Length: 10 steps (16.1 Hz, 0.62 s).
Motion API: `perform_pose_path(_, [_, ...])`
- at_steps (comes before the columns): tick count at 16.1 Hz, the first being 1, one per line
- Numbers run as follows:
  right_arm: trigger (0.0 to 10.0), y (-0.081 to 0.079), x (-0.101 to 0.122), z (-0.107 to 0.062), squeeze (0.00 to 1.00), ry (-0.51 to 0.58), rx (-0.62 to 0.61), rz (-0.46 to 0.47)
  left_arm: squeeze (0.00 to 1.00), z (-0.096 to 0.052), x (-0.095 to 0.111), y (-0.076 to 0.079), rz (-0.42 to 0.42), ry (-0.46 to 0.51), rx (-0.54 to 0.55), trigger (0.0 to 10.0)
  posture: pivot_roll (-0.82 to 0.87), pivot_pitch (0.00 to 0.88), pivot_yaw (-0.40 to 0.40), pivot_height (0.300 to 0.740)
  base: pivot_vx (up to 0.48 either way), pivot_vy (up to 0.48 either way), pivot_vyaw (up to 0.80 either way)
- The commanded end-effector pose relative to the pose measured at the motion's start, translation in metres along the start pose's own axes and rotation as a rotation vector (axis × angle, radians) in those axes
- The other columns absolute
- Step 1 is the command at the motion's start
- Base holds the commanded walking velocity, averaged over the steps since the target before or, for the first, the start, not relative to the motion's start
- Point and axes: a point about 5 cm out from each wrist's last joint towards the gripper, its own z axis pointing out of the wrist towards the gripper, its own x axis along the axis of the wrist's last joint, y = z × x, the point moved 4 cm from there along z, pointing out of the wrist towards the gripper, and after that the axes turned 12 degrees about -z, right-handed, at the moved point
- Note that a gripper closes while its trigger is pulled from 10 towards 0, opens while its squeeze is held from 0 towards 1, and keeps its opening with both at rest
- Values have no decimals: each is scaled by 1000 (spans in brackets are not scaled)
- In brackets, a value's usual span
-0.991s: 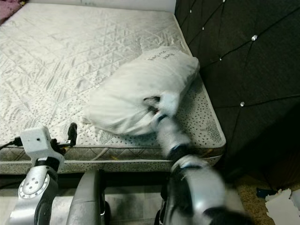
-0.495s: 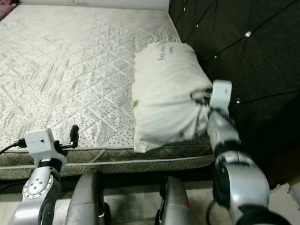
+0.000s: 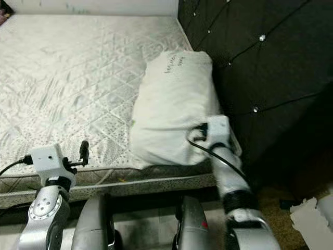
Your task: Clean up the room
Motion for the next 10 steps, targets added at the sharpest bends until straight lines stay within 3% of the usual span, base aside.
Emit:
perform_pose_path(1, [0,-4,40,11,0,117,30,-34,0,2,6,3,-4,27,-8,10000,-3,0,-32,597,0,0,0])
perform_pose_path(4, [0,5,89,36,0,182,-8,-5,0,1,16,-1,-2,59,12,10000,32,0,-43,597,0,0,0])
perform_pose_path(8, [0,2,120,44,0,248,23,5,0,-6,17,-7,-12,61,46,10000,66,34,-56,597,0,0,0])
perform_pose_path(10, [0,1,123,50,0,179,21,-64,0,-7,19,-8,-13,65,55,10000,71,41,-57,597,0,0,0])
